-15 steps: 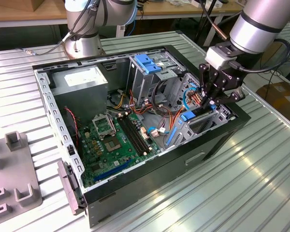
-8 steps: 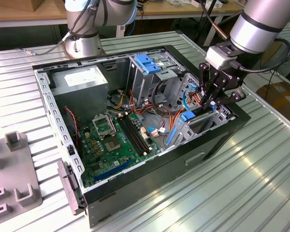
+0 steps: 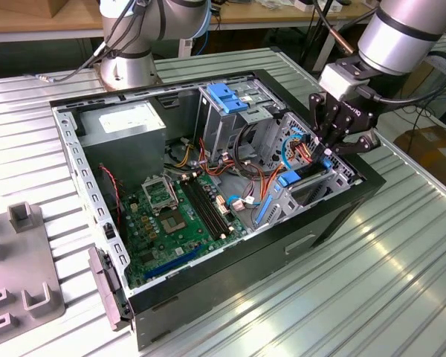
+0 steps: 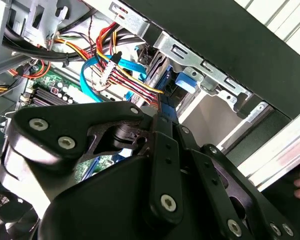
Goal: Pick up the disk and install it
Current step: 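Insert the first disk wire, then insert the second disk wire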
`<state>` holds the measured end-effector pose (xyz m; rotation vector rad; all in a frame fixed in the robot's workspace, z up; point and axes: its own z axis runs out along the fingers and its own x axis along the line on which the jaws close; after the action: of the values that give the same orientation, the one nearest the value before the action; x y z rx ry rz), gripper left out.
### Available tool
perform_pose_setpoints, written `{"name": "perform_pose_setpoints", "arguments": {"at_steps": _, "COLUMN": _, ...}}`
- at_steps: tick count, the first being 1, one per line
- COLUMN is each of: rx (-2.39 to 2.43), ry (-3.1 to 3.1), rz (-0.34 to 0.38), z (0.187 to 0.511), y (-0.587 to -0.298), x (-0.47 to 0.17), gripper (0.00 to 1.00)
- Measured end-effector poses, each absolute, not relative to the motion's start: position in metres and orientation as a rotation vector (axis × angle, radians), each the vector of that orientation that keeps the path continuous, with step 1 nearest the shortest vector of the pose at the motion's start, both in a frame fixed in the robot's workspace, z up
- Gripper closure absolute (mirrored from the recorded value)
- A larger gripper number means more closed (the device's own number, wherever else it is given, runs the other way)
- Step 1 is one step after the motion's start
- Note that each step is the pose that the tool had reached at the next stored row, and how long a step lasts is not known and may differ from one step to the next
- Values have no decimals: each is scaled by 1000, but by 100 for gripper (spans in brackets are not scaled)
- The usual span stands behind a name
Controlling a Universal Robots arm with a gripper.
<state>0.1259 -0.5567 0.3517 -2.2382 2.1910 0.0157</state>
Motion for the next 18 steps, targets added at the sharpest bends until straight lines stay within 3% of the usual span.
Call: {"name": "perform_pose_setpoints", "arguments": {"at_steps": 18, "rx": -2239, "ry": 2191, "rz": 15, "z": 355, "y": -557, "x": 126, "gripper": 90}}
